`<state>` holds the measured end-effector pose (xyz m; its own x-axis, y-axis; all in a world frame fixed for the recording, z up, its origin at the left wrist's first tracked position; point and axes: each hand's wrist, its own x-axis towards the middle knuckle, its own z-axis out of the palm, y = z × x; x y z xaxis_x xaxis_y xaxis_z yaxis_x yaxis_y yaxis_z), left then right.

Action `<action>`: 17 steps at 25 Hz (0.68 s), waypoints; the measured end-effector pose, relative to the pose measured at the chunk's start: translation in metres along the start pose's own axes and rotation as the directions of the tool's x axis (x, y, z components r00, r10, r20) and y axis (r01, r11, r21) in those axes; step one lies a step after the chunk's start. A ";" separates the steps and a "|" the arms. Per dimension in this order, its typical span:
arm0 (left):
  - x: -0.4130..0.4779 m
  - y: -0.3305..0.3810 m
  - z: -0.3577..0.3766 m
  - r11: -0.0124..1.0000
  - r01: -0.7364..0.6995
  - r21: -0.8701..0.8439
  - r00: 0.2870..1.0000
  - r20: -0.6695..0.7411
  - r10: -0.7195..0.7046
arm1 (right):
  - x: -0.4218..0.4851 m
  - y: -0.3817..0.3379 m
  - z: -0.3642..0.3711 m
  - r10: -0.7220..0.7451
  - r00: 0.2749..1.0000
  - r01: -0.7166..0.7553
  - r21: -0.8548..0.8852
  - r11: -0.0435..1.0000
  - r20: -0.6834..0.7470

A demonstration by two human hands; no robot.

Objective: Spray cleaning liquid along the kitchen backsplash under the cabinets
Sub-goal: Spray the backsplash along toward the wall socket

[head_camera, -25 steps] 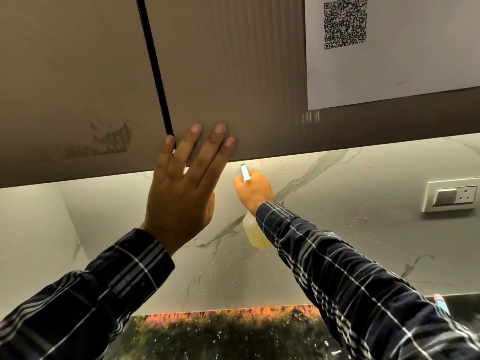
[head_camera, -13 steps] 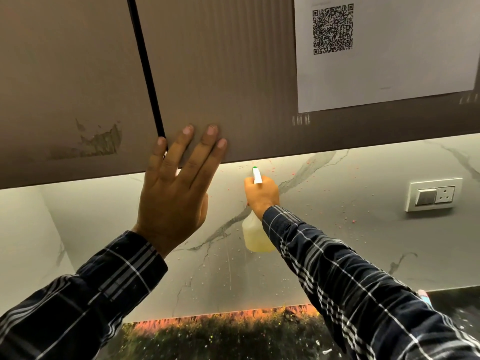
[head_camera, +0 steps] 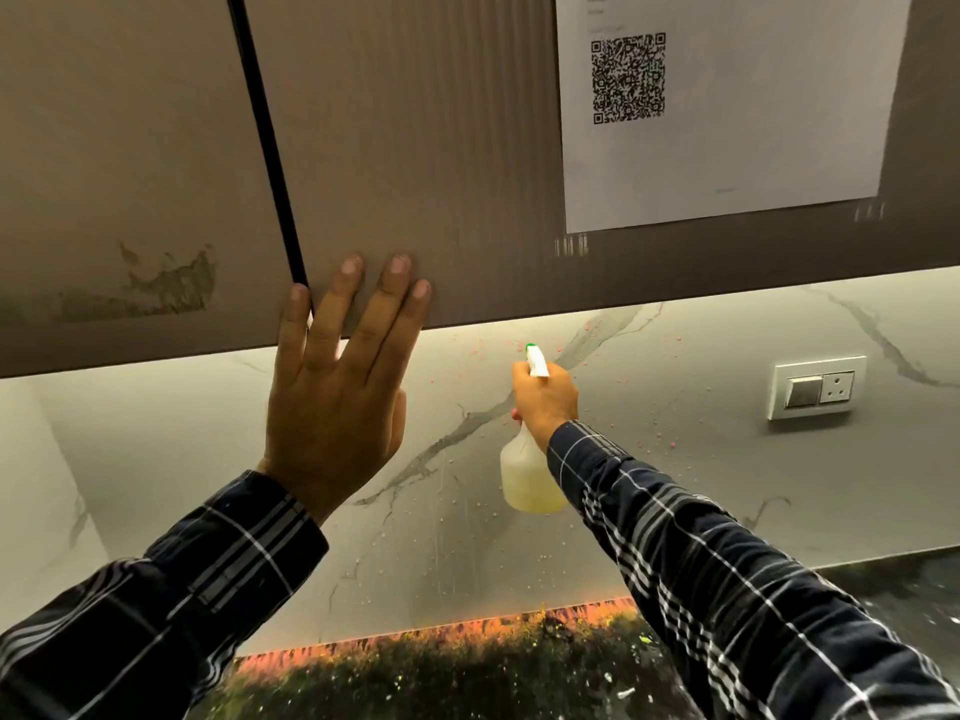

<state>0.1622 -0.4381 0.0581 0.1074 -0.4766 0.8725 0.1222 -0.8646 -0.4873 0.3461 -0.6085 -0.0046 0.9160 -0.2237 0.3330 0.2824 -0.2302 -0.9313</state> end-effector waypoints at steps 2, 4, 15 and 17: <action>0.000 0.006 0.001 1.000 0.023 -0.005 1.000 -0.002 -0.023 | -0.002 0.003 -0.003 -0.062 0.997 0.065 -0.054 0.996 0.052; 0.000 0.009 0.002 0.999 0.040 -0.002 0.999 -0.015 -0.040 | -0.002 0.007 -0.007 -0.050 0.998 0.052 -0.077 0.996 0.027; 0.000 0.013 0.005 0.998 0.061 0.012 0.997 -0.052 -0.061 | 0.011 0.024 -0.040 0.079 0.993 -0.082 -0.025 0.996 -0.092; 0.000 0.013 0.005 0.998 0.057 0.006 0.997 -0.054 -0.057 | 0.009 0.033 -0.047 0.188 0.979 -0.186 0.040 0.982 -0.075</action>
<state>0.1684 -0.4482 0.0513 0.0473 -0.4348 0.8993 0.1343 -0.8894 -0.4370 0.3502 -0.6630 -0.0249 0.9290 -0.3330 0.1617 0.1184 -0.1464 -0.9821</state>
